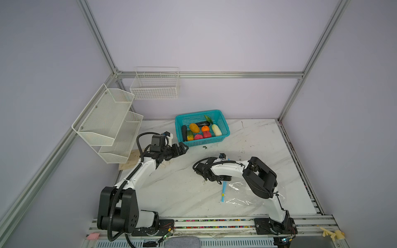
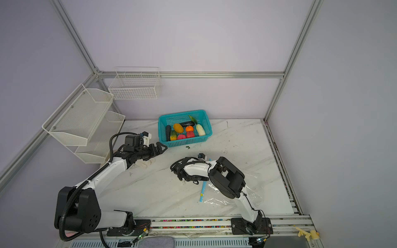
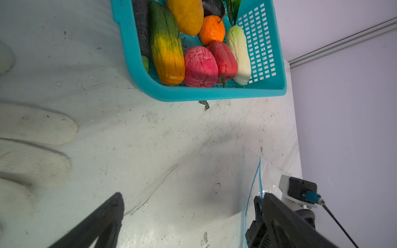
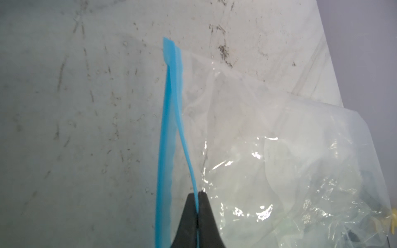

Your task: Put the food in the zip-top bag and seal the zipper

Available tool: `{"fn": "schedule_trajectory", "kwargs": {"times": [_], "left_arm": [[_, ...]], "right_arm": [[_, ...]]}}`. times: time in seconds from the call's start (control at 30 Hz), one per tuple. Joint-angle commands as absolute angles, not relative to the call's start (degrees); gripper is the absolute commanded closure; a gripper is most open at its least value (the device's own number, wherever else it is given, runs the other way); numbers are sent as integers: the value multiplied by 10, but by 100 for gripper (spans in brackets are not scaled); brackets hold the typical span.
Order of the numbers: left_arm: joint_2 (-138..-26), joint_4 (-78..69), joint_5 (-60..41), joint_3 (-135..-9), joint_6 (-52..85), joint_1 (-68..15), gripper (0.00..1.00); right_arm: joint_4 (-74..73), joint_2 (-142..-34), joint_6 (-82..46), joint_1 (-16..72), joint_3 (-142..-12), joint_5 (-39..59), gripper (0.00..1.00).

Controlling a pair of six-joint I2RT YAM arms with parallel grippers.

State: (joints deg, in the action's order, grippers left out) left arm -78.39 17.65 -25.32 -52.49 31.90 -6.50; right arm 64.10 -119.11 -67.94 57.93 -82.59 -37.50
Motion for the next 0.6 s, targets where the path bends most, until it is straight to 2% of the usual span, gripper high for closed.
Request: {"fn": "schedule_trajectory", "kwargs": {"times": [0.0, 0.17, 0.33, 0.57], "left_arm": [[-760, 164, -258, -502, 314, -63, 0], [-746, 163, -265, -493, 323, -63, 0], [-724, 155, -278, -480, 334, -76, 1], [-700, 105, -299, -441, 351, -152, 4]], "right_arm": [[586, -1127, -646, 585, -809, -383, 100], [490, -1072, -557, 585, -791, -366, 100], [328, -983, -435, 583, -728, -300, 100], [207, -910, -353, 533, -667, -191, 100]]}}
